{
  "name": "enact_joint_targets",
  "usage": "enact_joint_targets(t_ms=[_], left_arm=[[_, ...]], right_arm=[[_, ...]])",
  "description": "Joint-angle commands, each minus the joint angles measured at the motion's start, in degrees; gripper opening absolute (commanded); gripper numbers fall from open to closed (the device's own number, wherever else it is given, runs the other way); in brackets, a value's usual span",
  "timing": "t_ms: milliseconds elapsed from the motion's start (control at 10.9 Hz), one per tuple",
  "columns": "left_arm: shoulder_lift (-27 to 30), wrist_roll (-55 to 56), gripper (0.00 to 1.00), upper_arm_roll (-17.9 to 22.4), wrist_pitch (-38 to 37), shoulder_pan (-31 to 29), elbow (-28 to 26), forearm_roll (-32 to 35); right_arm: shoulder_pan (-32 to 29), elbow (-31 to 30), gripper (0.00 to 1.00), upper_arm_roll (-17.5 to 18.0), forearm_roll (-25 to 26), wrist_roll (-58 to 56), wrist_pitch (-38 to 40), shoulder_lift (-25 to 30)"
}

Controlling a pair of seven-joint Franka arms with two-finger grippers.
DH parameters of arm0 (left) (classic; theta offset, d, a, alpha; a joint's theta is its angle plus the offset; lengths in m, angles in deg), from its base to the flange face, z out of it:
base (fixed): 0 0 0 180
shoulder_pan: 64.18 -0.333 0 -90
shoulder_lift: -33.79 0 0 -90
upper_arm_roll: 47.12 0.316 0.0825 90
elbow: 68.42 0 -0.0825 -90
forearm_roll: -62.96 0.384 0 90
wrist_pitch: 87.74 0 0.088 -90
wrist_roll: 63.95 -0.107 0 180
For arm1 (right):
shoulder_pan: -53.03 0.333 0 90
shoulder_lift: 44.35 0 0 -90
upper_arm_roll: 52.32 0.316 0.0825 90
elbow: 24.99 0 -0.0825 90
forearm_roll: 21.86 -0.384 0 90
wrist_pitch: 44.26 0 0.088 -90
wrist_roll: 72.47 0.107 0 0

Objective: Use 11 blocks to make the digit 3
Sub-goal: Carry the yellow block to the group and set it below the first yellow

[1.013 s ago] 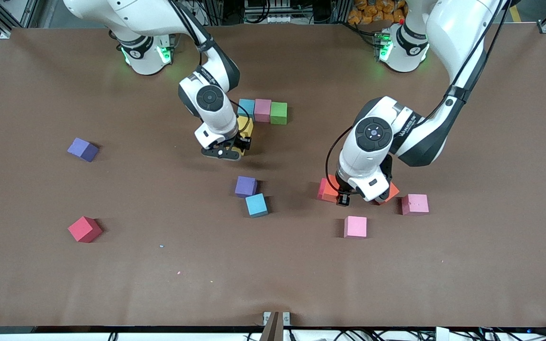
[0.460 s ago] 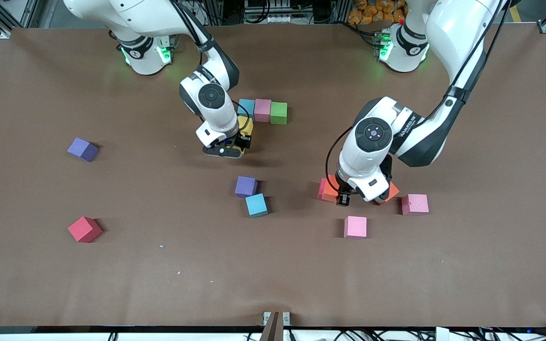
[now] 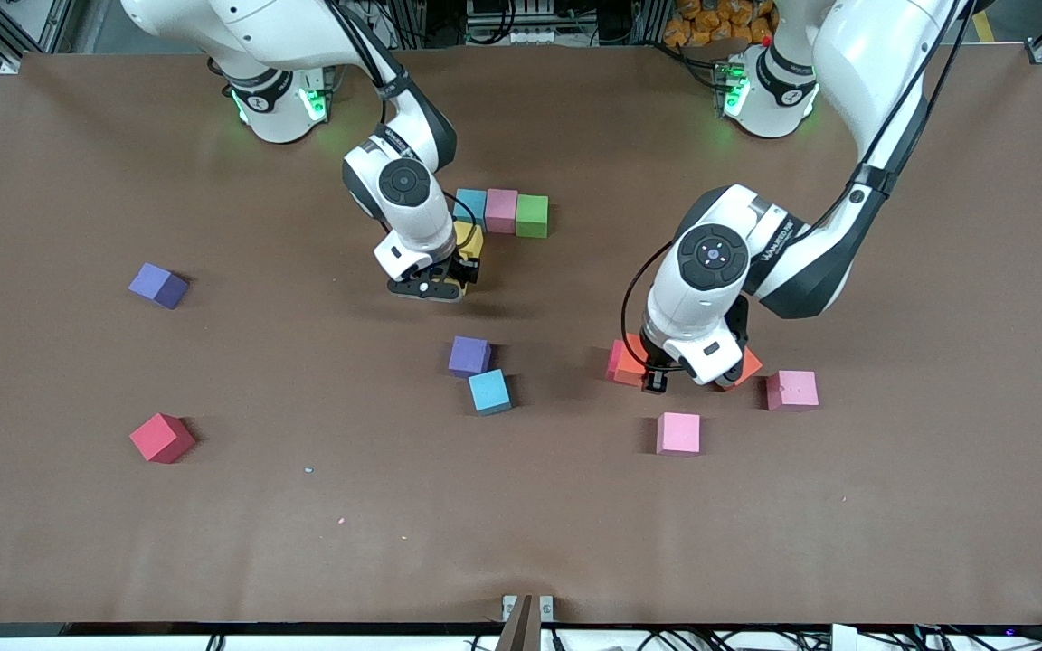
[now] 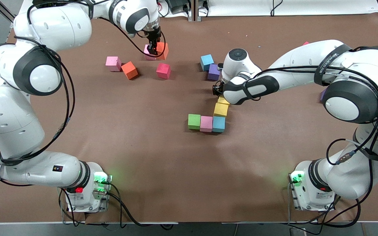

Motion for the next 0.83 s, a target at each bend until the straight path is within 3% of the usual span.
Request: enact_joint_targets(t_ms=[0,552,736], left_arm=[[-0.26,-1.05,0.50,0.08,-1.15,0.20,0.97,-1.03],[-0.26,-1.05,0.50,0.08,-1.15,0.20,0.97,-1.03],[-0.52,-1.05,0.50,0.08,-1.15,0.20,1.06,-1.03]], right_arm=[[1.20,-0.45,0.33,-0.25,1.04,2.91,-0.70,0.00],[1.55,-0.36,0.33,-0.16,1.21,3.63,-0.78,-0.08],[1.81,-0.27,0.38,-0.16,1.21,4.15,-0.78,-0.17]])
